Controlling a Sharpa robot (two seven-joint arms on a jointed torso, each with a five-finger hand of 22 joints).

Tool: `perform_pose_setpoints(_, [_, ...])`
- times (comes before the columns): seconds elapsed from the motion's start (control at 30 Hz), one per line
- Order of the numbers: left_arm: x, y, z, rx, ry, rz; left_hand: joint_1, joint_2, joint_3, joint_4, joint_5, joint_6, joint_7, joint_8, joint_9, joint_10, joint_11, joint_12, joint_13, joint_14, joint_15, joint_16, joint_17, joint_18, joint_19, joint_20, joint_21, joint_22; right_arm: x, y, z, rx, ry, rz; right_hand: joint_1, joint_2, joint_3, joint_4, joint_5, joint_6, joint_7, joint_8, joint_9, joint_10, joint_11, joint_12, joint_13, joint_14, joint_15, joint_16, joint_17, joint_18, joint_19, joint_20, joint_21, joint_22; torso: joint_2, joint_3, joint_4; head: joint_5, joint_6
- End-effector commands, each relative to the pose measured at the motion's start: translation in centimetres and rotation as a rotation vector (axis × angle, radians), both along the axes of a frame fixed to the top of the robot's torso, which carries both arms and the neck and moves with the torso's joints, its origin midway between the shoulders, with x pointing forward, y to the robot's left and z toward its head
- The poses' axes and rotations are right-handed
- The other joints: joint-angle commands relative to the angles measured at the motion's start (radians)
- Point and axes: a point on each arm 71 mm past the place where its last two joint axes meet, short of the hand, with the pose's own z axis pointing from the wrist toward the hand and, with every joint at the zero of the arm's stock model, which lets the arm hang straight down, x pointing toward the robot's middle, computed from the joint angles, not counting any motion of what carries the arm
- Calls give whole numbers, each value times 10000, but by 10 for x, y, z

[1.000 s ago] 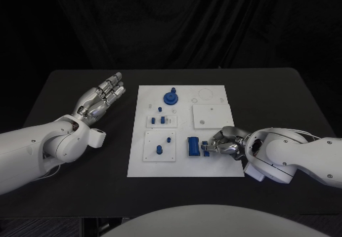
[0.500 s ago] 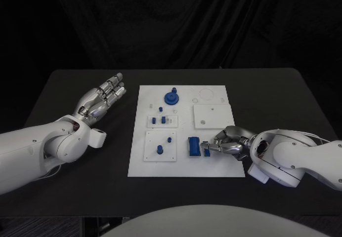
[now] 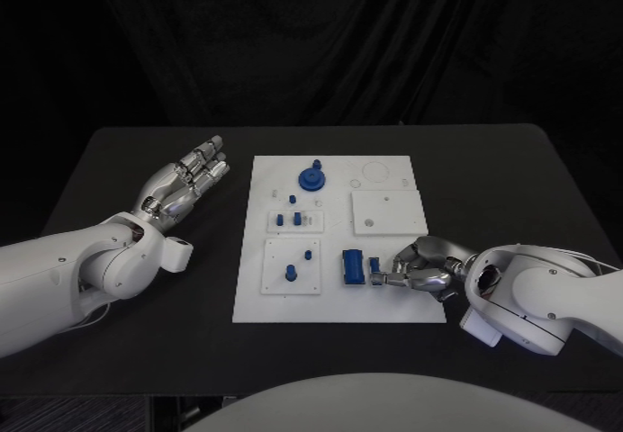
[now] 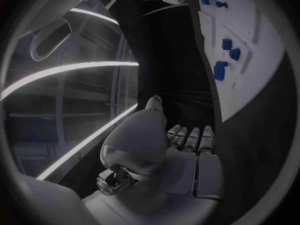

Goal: Assemble the parts on the task board

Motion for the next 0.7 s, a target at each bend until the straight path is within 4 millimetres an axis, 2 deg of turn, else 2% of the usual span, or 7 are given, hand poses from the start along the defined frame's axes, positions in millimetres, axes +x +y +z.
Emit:
perform_pose_setpoints(0.03, [-1,-1,1,-131,-54,-86,110,11,79,-8,69,-11,50,58,13,17,67,-67,-15,-22,63,-37,-12,-169,-12,60,69,9,-3,-2,-5,-76,393,185,334,30,37,-181,27,85,15,55,13,1076,-26,-24,2631,701,-26,2,785,82,323,-35,32,2010,2,-10,-2,72,1])
perform_pose_setpoints(0.1, [-1,0,1,-125,-44,-81,121,14,86,-10,75,0,54,60,15,17,72,-67,-15,-22,77,-37,-12,-175,-9,69,72,10,-2,-3,-7,-107,440,176,658,99,104,-343,-52,103,13,63,21,1076,-28,-24,2631,700,-28,0,780,79,328,-37,46,2015,3,-12,-5,90,1])
perform_pose_setpoints(0.2, [-1,0,0,-122,-37,-77,132,13,91,-11,78,1,65,60,15,22,85,-65,-13,-22,99,-37,-12,-183,-7,82,74,11,-2,-4,-8,-125,460,157,776,141,116,-392,-140,124,17,74,29,1076,-27,-24,2631,700,-27,0,779,79,328,-36,45,2014,4,-13,-4,84,1])
perform_pose_setpoints(0.33, [-1,0,0,-120,-29,-79,137,12,93,-12,79,5,71,61,16,28,93,-63,-11,-22,111,-37,-12,-188,-5,89,76,12,-1,-5,-9,-134,458,133,796,152,116,-398,-166,127,18,74,29,1076,-26,-24,2631,702,-27,6,794,79,327,-35,44,2014,0,-24,8,35,1])
perform_pose_setpoints(0.43, [-1,0,0,-109,-15,-69,137,12,93,-12,79,5,71,61,16,28,93,-63,-11,-22,111,-37,-12,-188,-5,89,76,12,-1,-6,-9,-135,440,94,821,197,123,-395,-196,149,20,87,37,1076,-25,-24,2631,699,-25,-2,774,76,332,-35,56,2018,6,-14,10,16,1])
perform_pose_setpoints(0.7, [-1,1,0,-81,1,-29,142,10,95,-12,79,11,76,62,17,34,97,-61,-9,-22,117,-37,-12,-191,-4,93,76,12,-1,-7,-9,-133,415,45,749,294,91,-292,-233,185,29,101,44,1076,-16,-24,2631,696,-21,-7,762,78,328,-32,48,2015,8,-14,-1,54,1])
